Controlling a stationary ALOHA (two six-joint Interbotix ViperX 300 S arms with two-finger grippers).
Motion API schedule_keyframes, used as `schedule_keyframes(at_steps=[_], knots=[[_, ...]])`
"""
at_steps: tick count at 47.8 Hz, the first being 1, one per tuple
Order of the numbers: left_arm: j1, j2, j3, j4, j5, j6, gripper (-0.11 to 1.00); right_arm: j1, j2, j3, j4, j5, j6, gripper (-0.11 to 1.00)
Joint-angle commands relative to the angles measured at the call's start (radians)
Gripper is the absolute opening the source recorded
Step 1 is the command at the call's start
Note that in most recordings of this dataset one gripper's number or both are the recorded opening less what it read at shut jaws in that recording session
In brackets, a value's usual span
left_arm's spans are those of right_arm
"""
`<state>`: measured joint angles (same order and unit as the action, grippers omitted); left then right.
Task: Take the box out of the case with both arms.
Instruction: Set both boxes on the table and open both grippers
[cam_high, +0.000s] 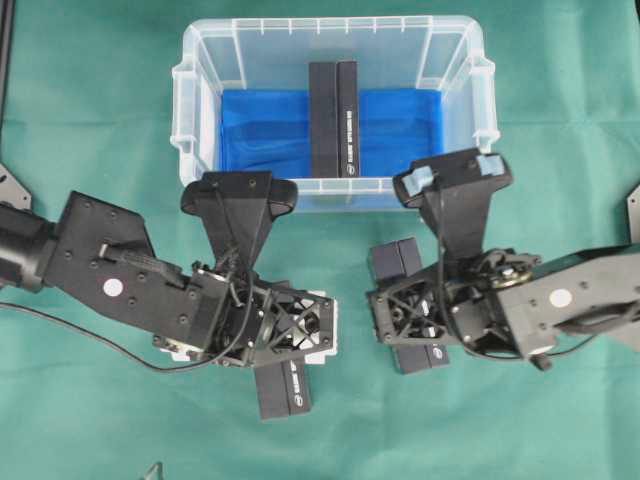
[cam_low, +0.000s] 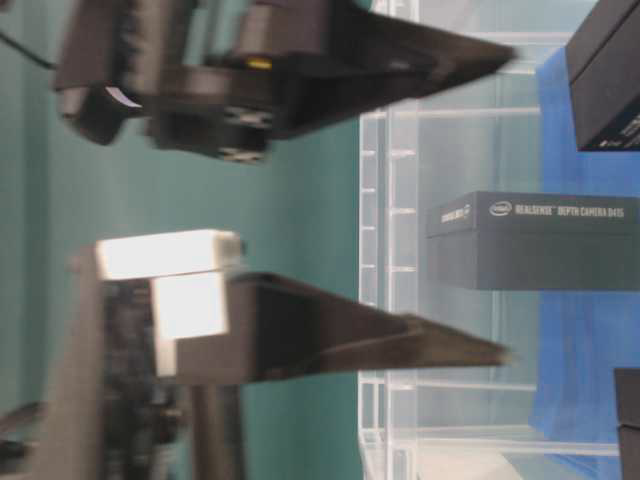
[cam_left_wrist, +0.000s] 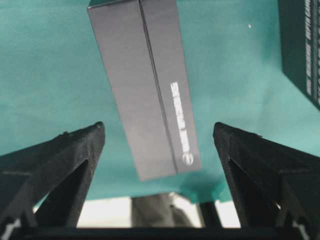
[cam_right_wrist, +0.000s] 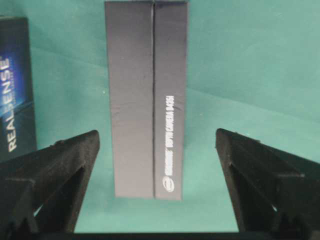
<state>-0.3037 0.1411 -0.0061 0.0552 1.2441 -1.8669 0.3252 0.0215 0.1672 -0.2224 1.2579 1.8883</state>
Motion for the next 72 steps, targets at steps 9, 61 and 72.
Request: schedule_keyframes(at_steps=[9, 61, 72], knots=[[0.023, -0.064, -0.169, 0.018, 0.193, 0.043, 0.85, -0.012, -0.061, -0.127, -0.009, 0.152, -0.051, 0.91], [0.054, -0.083, -0.383, 0.041, 0.430, 0.135, 0.85, -0.021, -0.067, -0.379, -0.071, 0.403, -0.129, 0.91], [0.052, -0.083, -0.383, 0.043, 0.430, 0.133, 0.85, -0.021, -0.069, -0.379, -0.071, 0.402, -0.129, 0.91]])
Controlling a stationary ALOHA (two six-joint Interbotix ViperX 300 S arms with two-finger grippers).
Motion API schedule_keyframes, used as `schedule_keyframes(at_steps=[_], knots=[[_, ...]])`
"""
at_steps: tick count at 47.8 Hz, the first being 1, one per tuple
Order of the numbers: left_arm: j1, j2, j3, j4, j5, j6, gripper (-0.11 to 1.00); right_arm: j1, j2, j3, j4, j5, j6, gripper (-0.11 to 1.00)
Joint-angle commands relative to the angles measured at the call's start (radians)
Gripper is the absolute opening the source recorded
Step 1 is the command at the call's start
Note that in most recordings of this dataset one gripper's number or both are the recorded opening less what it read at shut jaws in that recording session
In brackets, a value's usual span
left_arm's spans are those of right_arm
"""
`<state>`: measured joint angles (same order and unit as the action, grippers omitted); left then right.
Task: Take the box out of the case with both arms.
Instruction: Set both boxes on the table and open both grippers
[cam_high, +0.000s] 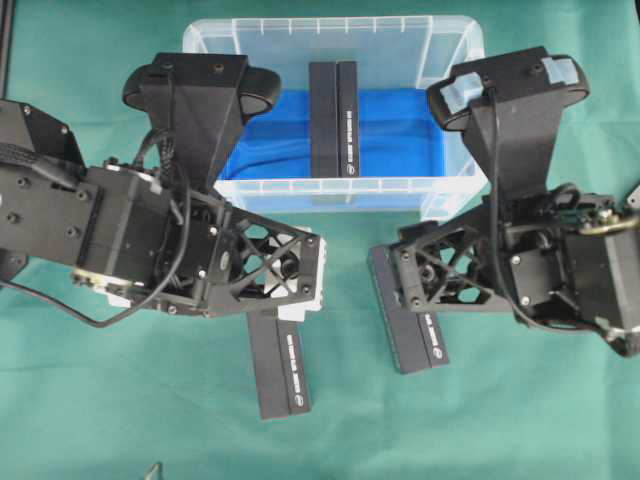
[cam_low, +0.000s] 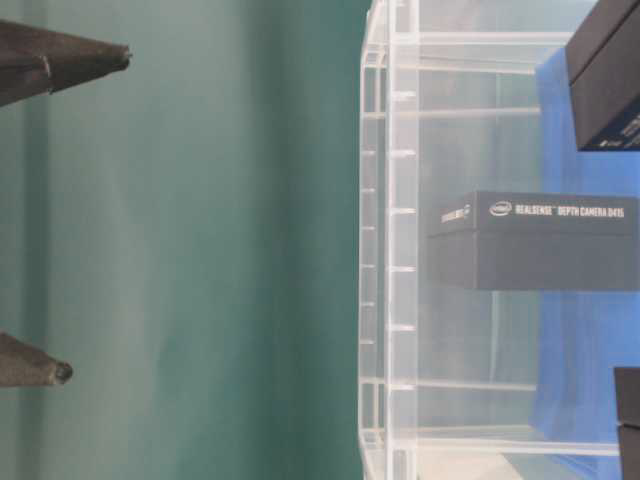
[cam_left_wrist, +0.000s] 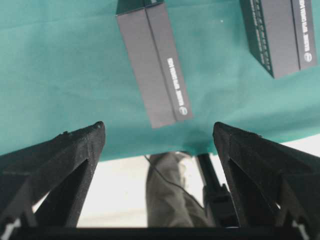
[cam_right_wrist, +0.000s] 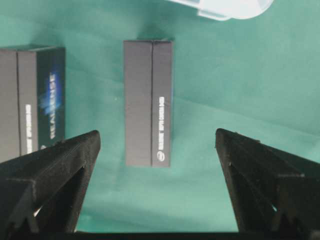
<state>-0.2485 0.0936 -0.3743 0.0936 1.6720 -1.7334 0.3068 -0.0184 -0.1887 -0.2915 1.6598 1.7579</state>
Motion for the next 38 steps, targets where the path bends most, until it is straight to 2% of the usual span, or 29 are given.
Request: schedule_keyframes(at_steps=[1, 11, 21, 30, 38], knots=[[-0.003, -0.035, -0.015, 0.005, 0.002, 0.000, 0.85, -0.003, -0.029, -0.023, -0.002, 0.000, 0.002, 0.91], [-0.005, -0.035, -0.015, 0.005, 0.002, -0.003, 0.85, -0.003, -0.029, -0.021, 0.002, 0.003, -0.005, 0.91], [-0.008, -0.051, -0.009, 0.005, 0.048, 0.002, 0.85, -0.002, -0.060, 0.006, 0.037, 0.051, -0.029, 0.91], [-0.023, -0.106, 0.037, 0.005, 0.097, -0.003, 0.85, -0.002, -0.146, 0.089, 0.055, 0.060, -0.026, 0.91], [-0.028, -0.181, 0.133, 0.005, 0.097, -0.008, 0.85, 0.000, -0.230, 0.178, 0.061, 0.058, -0.018, 0.91]])
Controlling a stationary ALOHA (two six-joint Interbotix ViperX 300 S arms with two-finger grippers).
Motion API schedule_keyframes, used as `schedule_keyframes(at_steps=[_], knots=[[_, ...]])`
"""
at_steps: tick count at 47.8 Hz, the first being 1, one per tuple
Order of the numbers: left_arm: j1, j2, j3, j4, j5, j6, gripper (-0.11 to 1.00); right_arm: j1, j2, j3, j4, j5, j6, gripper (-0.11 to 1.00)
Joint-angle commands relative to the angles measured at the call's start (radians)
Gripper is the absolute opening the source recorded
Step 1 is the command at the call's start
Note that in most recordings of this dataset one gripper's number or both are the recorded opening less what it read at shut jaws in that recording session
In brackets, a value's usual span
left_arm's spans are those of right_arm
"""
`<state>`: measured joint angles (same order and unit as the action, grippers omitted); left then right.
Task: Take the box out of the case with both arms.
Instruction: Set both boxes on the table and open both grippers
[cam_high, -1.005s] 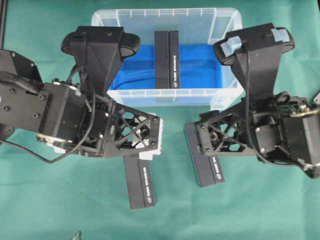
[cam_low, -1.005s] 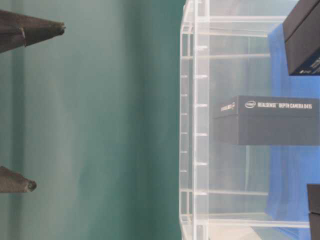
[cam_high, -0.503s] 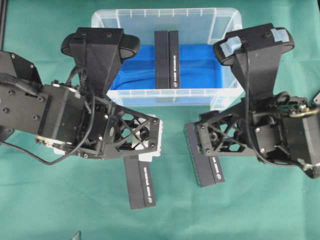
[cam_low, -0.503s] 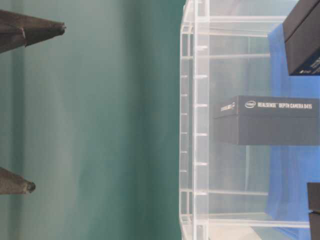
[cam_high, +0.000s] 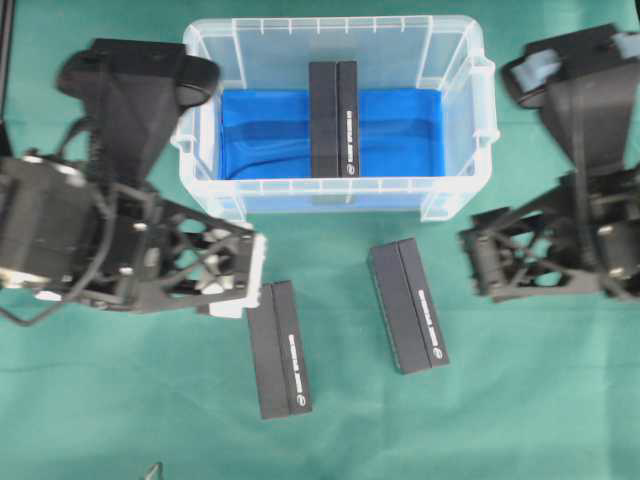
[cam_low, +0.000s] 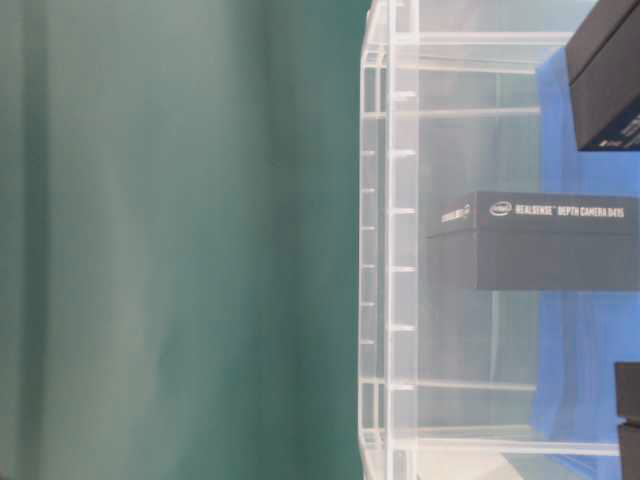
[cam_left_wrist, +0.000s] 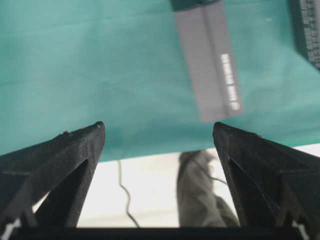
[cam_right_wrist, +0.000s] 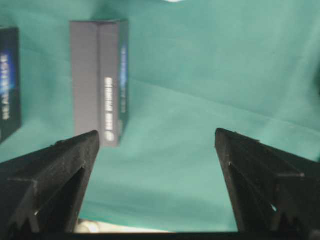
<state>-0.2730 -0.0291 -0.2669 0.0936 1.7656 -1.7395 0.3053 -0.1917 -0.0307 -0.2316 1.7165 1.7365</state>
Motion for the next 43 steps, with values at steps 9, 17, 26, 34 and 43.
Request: schedule_keyframes(at_steps=[9, 17, 26, 34, 43], knots=[[-0.003, -0.163, 0.166, -0.002, -0.003, -0.021, 0.85, 0.000, -0.153, 0.104, 0.002, 0.006, 0.005, 0.91], [-0.009, -0.252, 0.278, -0.003, -0.015, -0.054, 0.85, 0.000, -0.216, 0.161, 0.002, 0.015, 0.006, 0.91], [-0.021, -0.333, 0.374, -0.005, -0.037, -0.092, 0.85, 0.000, -0.256, 0.212, 0.000, 0.031, 0.011, 0.91], [-0.023, -0.364, 0.413, -0.003, -0.043, -0.106, 0.85, -0.002, -0.256, 0.236, 0.000, 0.018, 0.011, 0.91], [-0.023, -0.377, 0.423, -0.003, -0.041, -0.107, 0.85, -0.008, -0.256, 0.239, -0.003, 0.011, 0.011, 0.91]])
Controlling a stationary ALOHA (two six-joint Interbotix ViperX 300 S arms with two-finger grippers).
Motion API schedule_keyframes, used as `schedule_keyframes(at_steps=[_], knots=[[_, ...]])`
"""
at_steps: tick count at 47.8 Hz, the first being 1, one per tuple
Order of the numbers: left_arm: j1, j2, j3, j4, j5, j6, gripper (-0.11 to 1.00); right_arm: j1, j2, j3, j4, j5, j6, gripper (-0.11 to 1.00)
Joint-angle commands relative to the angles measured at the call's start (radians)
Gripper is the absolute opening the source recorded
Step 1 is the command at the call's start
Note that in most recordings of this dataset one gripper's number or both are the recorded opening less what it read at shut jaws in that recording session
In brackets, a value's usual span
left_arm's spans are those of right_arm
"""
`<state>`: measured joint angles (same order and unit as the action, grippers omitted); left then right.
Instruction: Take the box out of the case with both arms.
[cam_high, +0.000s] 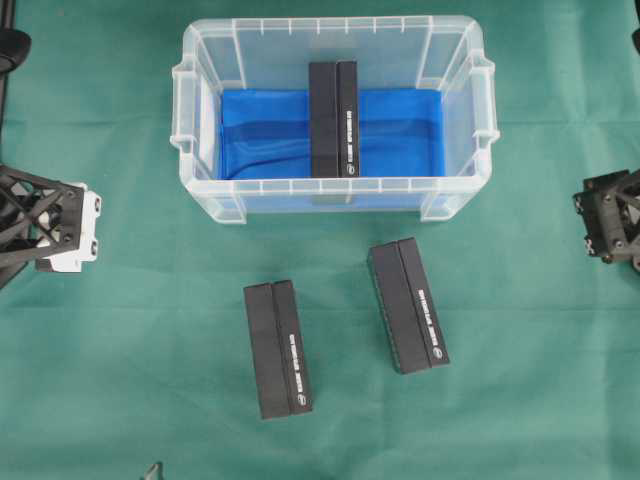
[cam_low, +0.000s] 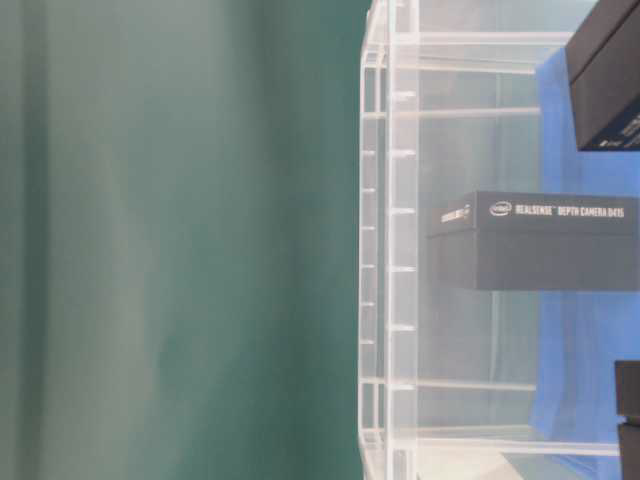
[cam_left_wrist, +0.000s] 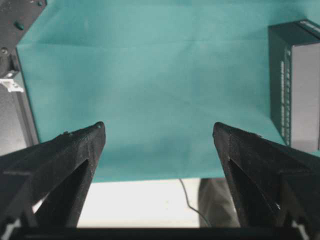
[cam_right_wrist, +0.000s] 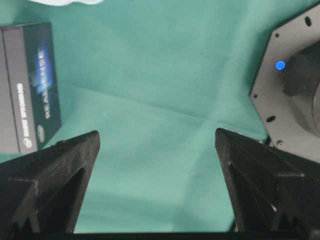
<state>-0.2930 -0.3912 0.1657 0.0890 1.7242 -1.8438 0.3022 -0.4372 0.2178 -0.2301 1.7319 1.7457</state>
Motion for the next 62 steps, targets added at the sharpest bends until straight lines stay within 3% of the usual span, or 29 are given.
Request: schedule_keyframes(at_steps=[1, 16, 22, 47, 62], knots=[[-0.003, -0.015, -0.008, 0.002, 0.000, -0.003, 0.85, -0.006, -0.011, -0.009, -0.005, -0.006, 0.002, 0.91], [0.011, -0.021, -0.002, 0.003, 0.002, 0.005, 0.84, -0.017, -0.012, -0.006, -0.011, 0.002, -0.011, 0.91], [0.064, -0.038, 0.011, 0.003, 0.002, 0.037, 0.85, -0.083, -0.031, 0.011, -0.026, 0.003, -0.043, 0.91], [0.357, -0.067, 0.046, 0.003, -0.020, 0.334, 0.84, -0.457, -0.071, 0.063, -0.020, -0.094, -0.416, 0.91], [0.531, -0.054, 0.048, 0.003, -0.063, 0.508, 0.84, -0.634, -0.051, 0.066, -0.012, -0.164, -0.571, 0.91]])
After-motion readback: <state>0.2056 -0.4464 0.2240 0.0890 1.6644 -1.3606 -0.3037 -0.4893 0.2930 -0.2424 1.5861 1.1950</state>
